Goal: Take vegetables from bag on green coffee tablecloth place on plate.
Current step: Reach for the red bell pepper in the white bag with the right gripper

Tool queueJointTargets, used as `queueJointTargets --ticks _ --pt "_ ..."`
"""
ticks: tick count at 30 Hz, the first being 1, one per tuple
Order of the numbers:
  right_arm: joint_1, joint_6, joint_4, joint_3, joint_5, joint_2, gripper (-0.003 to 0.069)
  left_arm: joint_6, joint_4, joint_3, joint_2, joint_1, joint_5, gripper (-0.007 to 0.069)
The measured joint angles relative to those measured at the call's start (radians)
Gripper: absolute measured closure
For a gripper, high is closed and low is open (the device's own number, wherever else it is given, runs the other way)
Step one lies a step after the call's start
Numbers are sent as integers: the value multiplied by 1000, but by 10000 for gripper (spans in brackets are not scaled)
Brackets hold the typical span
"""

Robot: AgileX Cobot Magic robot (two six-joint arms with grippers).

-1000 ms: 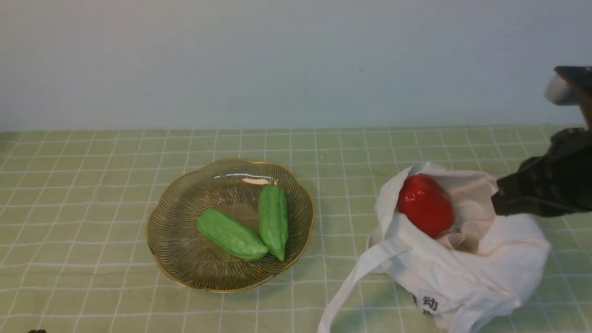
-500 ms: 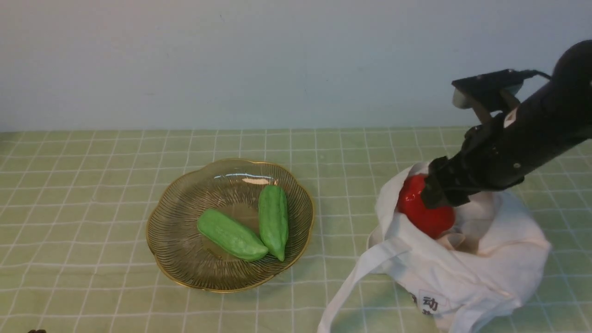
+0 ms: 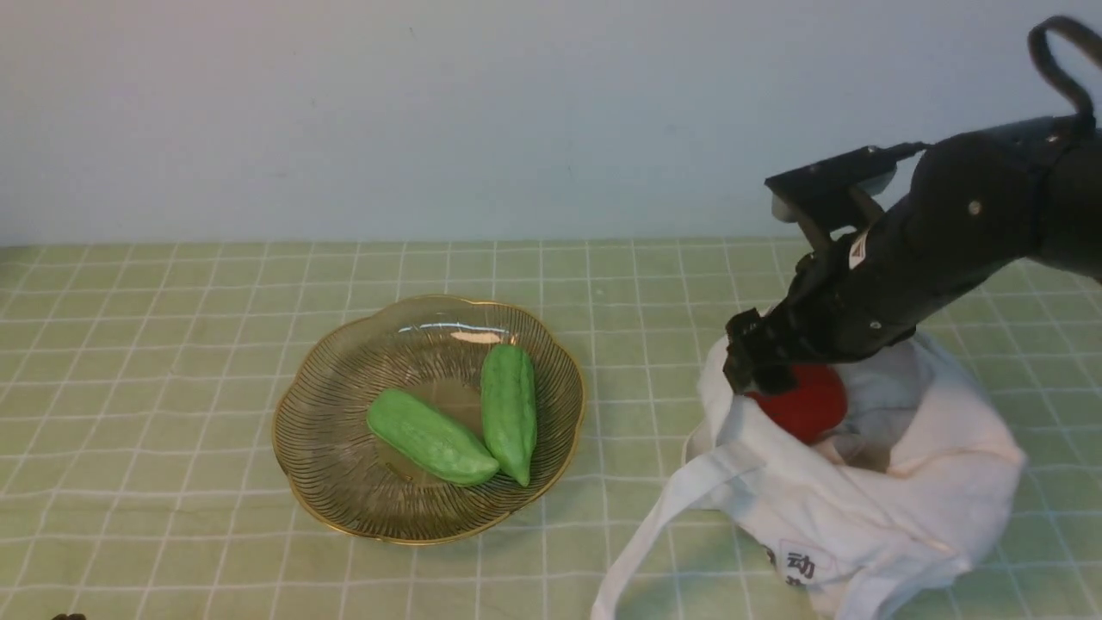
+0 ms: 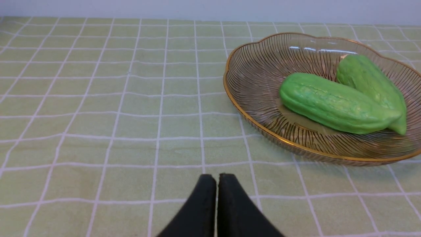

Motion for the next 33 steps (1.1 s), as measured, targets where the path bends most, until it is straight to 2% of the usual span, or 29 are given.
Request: queueJointTargets --ticks 5,11,20,25,33 --pt "0 49 -79 -9 -2 46 -16 0 0 0 0 0 0 629" --pt "0 49 -83 -13 -9 64 -10 0 0 0 0 0 0 629" --pt "0 49 -87 -111 228 2 -3 0 0 0 0 0 0 629" --pt "0 49 -119 -119 288 -29 -3 0 0 0 0 0 0 629" --pt "0 49 -81 -115 196 41 -2 0 0 0 0 0 0 629"
